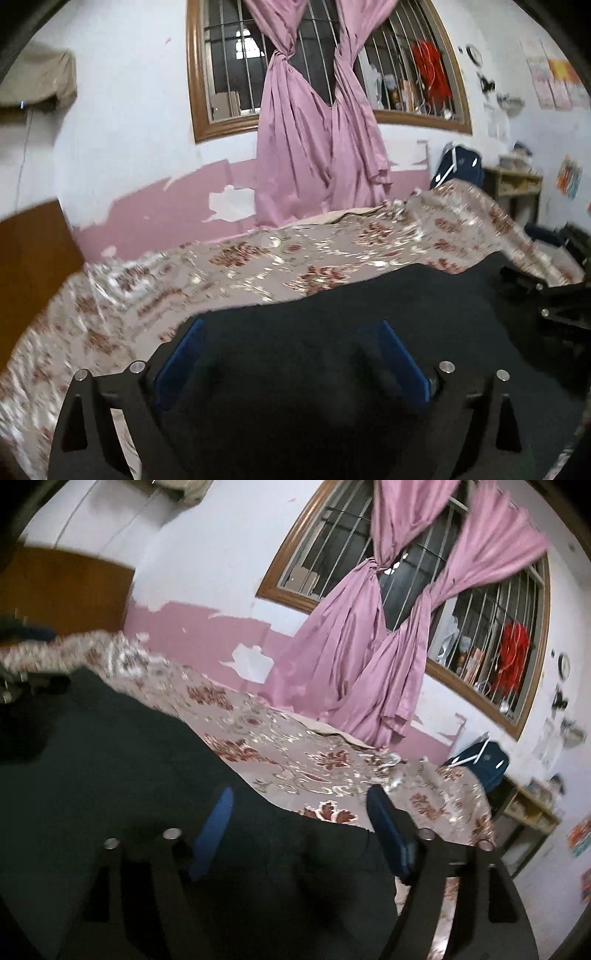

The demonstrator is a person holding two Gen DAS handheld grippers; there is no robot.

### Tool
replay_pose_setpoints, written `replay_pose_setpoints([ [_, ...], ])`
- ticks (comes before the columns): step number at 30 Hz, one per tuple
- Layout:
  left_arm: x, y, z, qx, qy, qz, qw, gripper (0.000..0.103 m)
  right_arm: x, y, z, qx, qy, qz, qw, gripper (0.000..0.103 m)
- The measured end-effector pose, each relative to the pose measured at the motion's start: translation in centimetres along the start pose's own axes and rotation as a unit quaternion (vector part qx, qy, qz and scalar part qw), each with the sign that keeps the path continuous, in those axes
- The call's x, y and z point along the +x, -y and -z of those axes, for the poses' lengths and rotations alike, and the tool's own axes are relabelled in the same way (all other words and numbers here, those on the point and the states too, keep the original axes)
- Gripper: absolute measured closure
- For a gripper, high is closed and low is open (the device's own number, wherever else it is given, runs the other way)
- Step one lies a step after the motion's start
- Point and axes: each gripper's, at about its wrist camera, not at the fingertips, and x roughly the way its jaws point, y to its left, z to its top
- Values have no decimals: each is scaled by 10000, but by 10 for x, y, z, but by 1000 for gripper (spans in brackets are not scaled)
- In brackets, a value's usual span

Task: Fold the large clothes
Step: 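Lay the jacket back on the bed and open both tools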

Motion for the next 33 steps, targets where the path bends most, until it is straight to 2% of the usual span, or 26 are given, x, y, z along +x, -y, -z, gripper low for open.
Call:
replay_pose_setpoints([
  [2, -5, -2, 7, -156, -66, 218, 9996, 5, -9, 8, 4, 291, -41, -240, 9993, 28],
  [4, -1, -2, 15, -206, -189, 264, 9993, 4, -13, 17, 11, 723, -194, -677, 9949, 26],
  [7, 14, 2, 22, -194, -393, 181, 9989, 4, -2, 25, 26, 1368, -485, -1324, 9805, 23],
  [11, 39, 7, 26, -153, -635, 106, 9978, 4, 22, 17, 46, 1548, -751, -1619, 9717, 23],
  [15, 52, 5, 25, -272, -664, -70, 9974, 4, 42, 6, 52, 1413, -880, -1534, 9740, 23],
  [20, 79, -12, 26, -675, -988, -279, 9924, 1, 68, -4, 43, 1128, -1015, -1233, 9807, 23],
  [25, 100, -36, 35, -1234, -1141, 70, 9857, 0, 83, -12, 39, 1144, -1216, -1255, 9779, 23],
  [33, 121, -44, 43, -1527, -1344, 270, 9787, 0, 107, -12, 48, 1385, -1428, -1332, 9709, 18],
])
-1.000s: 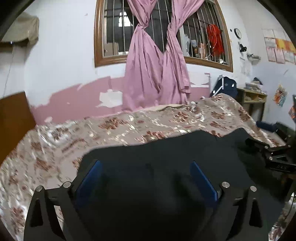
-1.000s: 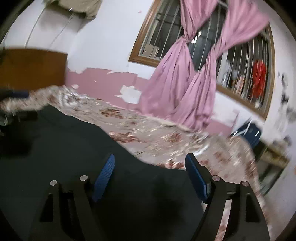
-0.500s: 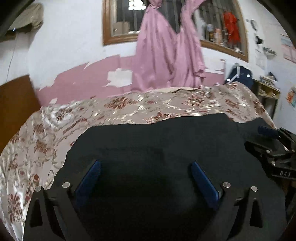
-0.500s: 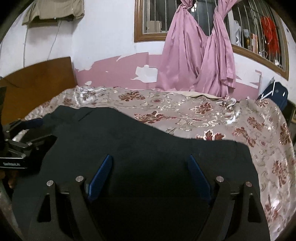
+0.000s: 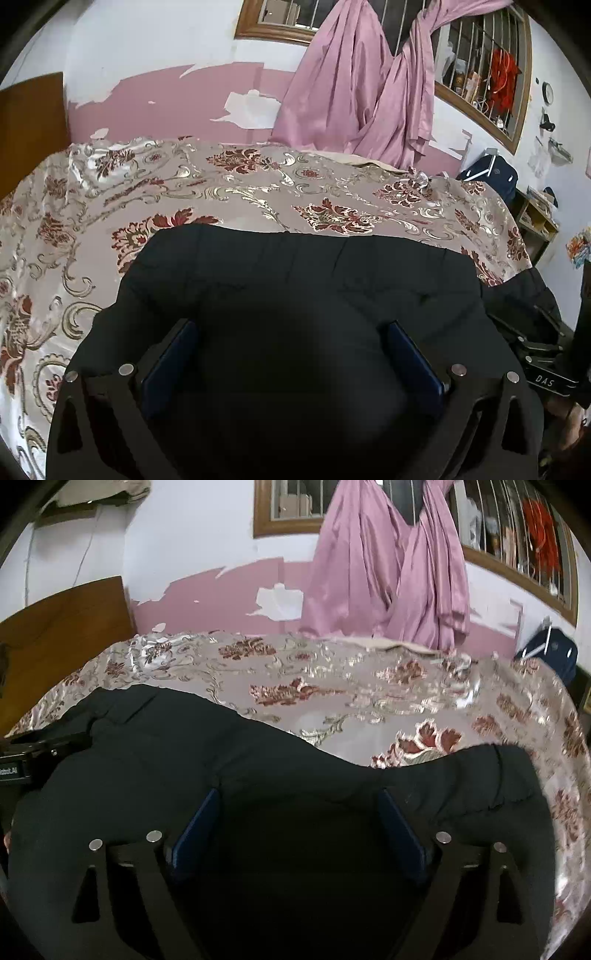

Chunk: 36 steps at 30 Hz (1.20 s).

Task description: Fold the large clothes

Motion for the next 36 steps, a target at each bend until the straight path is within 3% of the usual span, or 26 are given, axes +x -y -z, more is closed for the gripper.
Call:
replay_pose_setpoints([
  [8, 10, -1, 3, -87, 122, 56, 9999, 0, 19, 13, 5, 365, -169, -325, 9987, 16],
  [36, 13, -4, 5, -176, 241, 152, 9994, 0, 33, 13, 11, 418, -179, -304, 9985, 13],
])
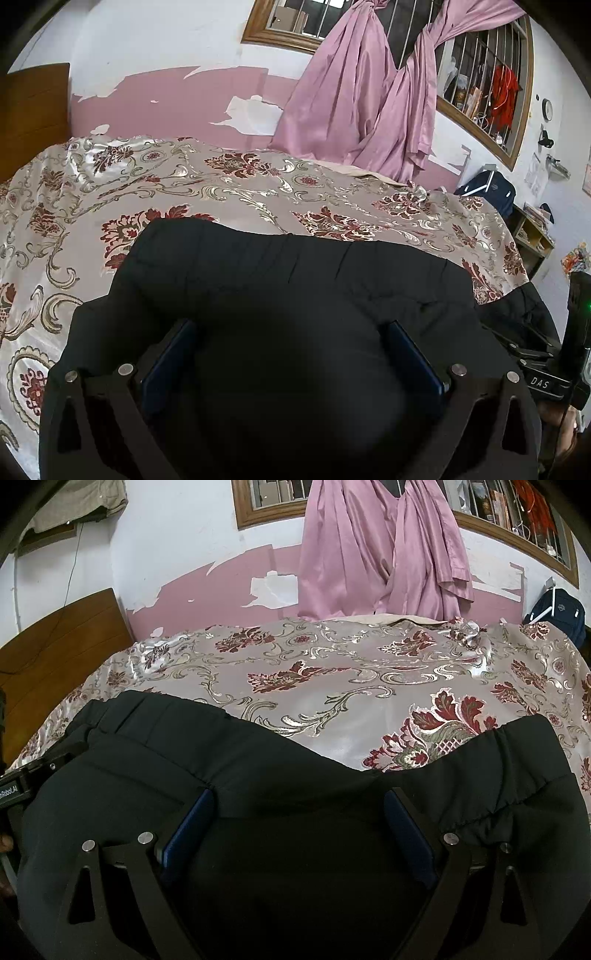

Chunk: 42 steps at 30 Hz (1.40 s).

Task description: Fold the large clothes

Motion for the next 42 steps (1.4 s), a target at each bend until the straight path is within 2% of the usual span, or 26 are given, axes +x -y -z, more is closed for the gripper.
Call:
replay_pose_setpoints([
  [13, -3, -6, 4, -22, 157, 15, 9999, 0, -19, -8, 5, -178, 507, 388, 9978, 13],
  [17, -24, -9, 3, -167, 541, -607, 9965, 0, -36, -13, 6, -274, 780, 821, 9932, 12],
  [22, -55, -37, -1, -707, 913, -905, 9892, 0, -75, -13, 6, -401, 1355, 1597, 9770, 12],
  [25, -65, -61, -4, -980, 817, -1015, 9866, 0, -92, -6, 3, -547, 1468, 1905, 9691, 12],
  [29, -74, -90, -3, -1072, 652, -919, 9878, 0, -108, 17, 1, -471, 1261, 1977, 9710, 12],
  [33, -71, -108, 4, -1173, 333, -815, 9892, 0, -119, 59, 2, 335, 972, 1857, 9772, 12],
  [37, -64, -123, 14, -1399, 35, -641, 9881, 0, -118, 94, 13, 1037, 853, 1655, 9770, 12],
  [42, -57, -132, 29, -1592, -177, -330, 9865, 0, -111, 112, 29, 1373, 791, 1409, 9773, 12],
])
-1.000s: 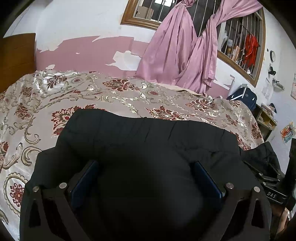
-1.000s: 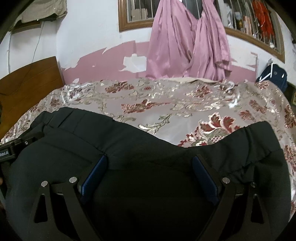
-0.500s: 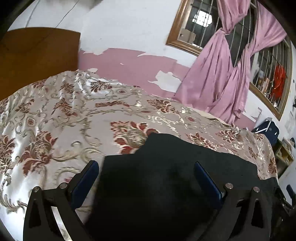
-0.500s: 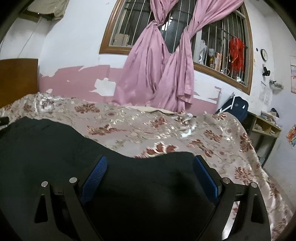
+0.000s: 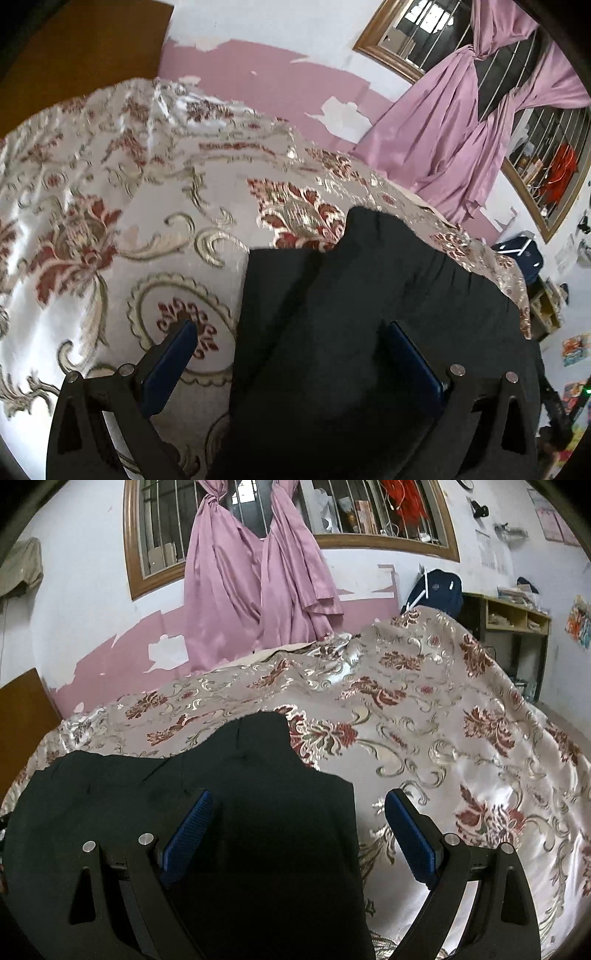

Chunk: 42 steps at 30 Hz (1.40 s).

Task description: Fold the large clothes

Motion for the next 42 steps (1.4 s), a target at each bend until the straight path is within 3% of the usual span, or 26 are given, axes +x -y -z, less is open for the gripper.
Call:
replay_pose_setpoints([
  [8, 14, -14, 10, -175, -487, 681, 9963, 0, 19, 2, 27, -63, -467, -592, 9971, 12],
  [14, 13, -15, 17, -94, -582, 1085, 9923, 0, 42, 22, 38, 498, -922, -1278, 9862, 2],
  [21, 11, -14, 24, 91, -697, 1476, 9866, 0, 58, 40, 58, 1133, -1090, -1981, 9675, 1],
  [27, 9, -13, 30, 205, -677, 1679, 9833, 0, 60, 39, 71, 1114, -1243, -2820, 9448, 1],
  [36, 10, -12, 32, 241, -669, 1685, 9831, 0, 61, 33, 80, 970, -1166, -2780, 9485, 1],
  [40, 16, -9, 22, 214, -1226, 1784, 9761, 0, 57, 39, 75, 995, -1297, -2811, 9457, 2],
  [42, 15, -5, 20, 240, -1476, 1879, 9708, 2, 58, 36, 70, 935, -1537, -2662, 9470, 10],
])
